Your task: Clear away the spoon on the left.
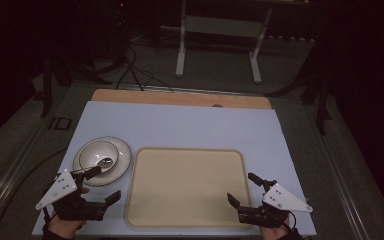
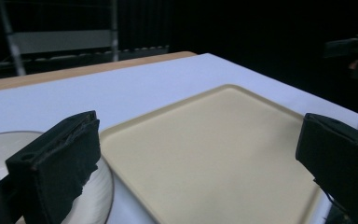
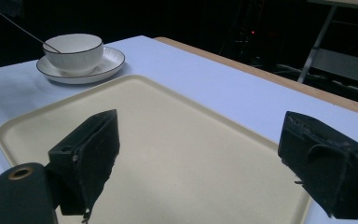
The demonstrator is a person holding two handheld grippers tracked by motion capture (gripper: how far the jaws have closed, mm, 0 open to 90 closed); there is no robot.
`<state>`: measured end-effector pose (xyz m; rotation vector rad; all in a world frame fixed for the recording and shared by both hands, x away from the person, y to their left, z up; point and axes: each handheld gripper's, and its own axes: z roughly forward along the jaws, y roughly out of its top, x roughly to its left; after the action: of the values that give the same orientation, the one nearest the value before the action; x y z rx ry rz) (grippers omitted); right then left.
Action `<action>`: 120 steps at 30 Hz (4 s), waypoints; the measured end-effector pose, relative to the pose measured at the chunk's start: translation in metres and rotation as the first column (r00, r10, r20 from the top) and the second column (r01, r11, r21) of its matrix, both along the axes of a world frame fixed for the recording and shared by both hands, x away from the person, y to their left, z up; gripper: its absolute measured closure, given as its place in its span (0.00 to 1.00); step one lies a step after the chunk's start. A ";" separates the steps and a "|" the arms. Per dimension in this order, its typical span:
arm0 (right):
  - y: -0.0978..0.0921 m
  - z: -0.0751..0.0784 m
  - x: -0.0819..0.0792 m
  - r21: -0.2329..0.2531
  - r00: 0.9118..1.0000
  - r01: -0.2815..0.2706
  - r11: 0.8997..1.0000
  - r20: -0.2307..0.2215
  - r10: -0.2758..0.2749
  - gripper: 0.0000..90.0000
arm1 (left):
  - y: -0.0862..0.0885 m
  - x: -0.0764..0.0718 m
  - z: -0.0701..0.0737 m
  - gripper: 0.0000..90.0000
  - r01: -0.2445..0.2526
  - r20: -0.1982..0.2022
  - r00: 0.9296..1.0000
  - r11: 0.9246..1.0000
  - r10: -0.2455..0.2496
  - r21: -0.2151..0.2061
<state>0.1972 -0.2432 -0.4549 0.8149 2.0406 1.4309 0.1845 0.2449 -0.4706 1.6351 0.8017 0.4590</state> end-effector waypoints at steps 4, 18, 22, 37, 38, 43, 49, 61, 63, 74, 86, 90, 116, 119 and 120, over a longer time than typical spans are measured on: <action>0.001 0.000 -0.001 -0.004 1.000 -0.002 1.000 0.004 0.002 0.14 | -0.003 -0.001 0.002 0.01 0.030 -0.005 1.000 0.999 -0.030 0.020; 0.003 0.000 -0.004 -0.009 1.000 -0.009 1.000 0.016 0.010 0.14 | -0.044 -0.008 0.037 0.01 0.243 -0.007 0.970 0.956 -0.245 0.166; 0.004 0.000 -0.005 -0.013 1.000 -0.013 1.000 0.018 0.014 0.14 | -0.049 -0.004 0.047 0.02 0.255 -0.007 0.966 0.950 -0.258 0.179; 0.007 0.000 -0.006 -0.021 0.999 -0.027 0.999 0.019 0.028 0.14 | -0.011 0.002 0.070 0.11 0.073 0.015 0.997 0.989 -0.075 0.130; 0.008 0.000 -0.006 -0.022 0.999 -0.027 0.999 0.018 0.027 0.14 | -0.006 0.002 0.070 0.12 0.045 0.015 0.999 0.991 -0.047 0.127; 0.009 0.000 -0.006 -0.029 0.999 -0.031 0.999 0.018 0.032 0.14 | 0.023 0.000 0.070 0.18 -0.103 -0.014 0.994 0.991 0.104 0.090; 0.009 -0.001 -0.005 -0.029 0.999 -0.035 0.999 0.013 0.035 0.14 | 0.052 -0.004 0.063 0.22 -0.262 -0.058 0.962 0.962 0.266 0.073; 0.011 -0.002 -0.004 -0.040 0.999 -0.041 0.998 0.006 0.041 0.14 | 0.083 -0.005 0.027 0.35 -0.497 -0.219 0.838 0.865 0.500 0.071; 0.012 -0.002 -0.004 -0.045 0.999 -0.044 0.998 0.007 0.044 0.14 | 0.089 -0.002 0.021 0.37 -0.540 -0.255 0.803 0.839 0.538 0.069; 0.012 -0.002 -0.004 -0.046 0.999 -0.048 0.998 0.004 0.049 0.14 | 0.094 0.008 0.002 0.48 -0.604 -0.386 0.717 0.794 0.580 0.071; 0.012 -0.003 -0.004 -0.045 0.999 -0.051 0.998 0.003 0.051 0.14 | 0.094 0.014 -0.008 0.77 -0.629 -0.444 0.693 0.777 0.568 0.011; 0.011 -0.002 -0.004 -0.042 0.999 -0.051 0.998 0.003 0.052 0.14 | 0.093 0.014 -0.010 0.86 -0.618 -0.460 0.704 0.786 0.541 -0.022; 0.011 -0.003 -0.003 -0.043 0.999 -0.049 0.998 -0.004 0.049 0.14 | 0.097 0.011 0.012 1.00 -0.575 -0.398 0.759 0.817 0.515 -0.040; 0.012 -0.003 -0.003 -0.042 0.999 -0.049 0.998 -0.004 0.049 0.14 | 0.099 0.011 0.017 1.00 -0.563 -0.389 0.770 0.825 0.507 -0.040; 0.012 -0.003 -0.003 -0.041 0.999 -0.049 0.998 -0.005 0.049 0.14 | 0.101 0.011 0.022 1.00 -0.552 -0.384 0.777 0.833 0.499 -0.033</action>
<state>0.1943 -0.2316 -0.4580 0.7557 2.0995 1.4094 0.1957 0.3454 -0.4484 1.3558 1.5622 0.4788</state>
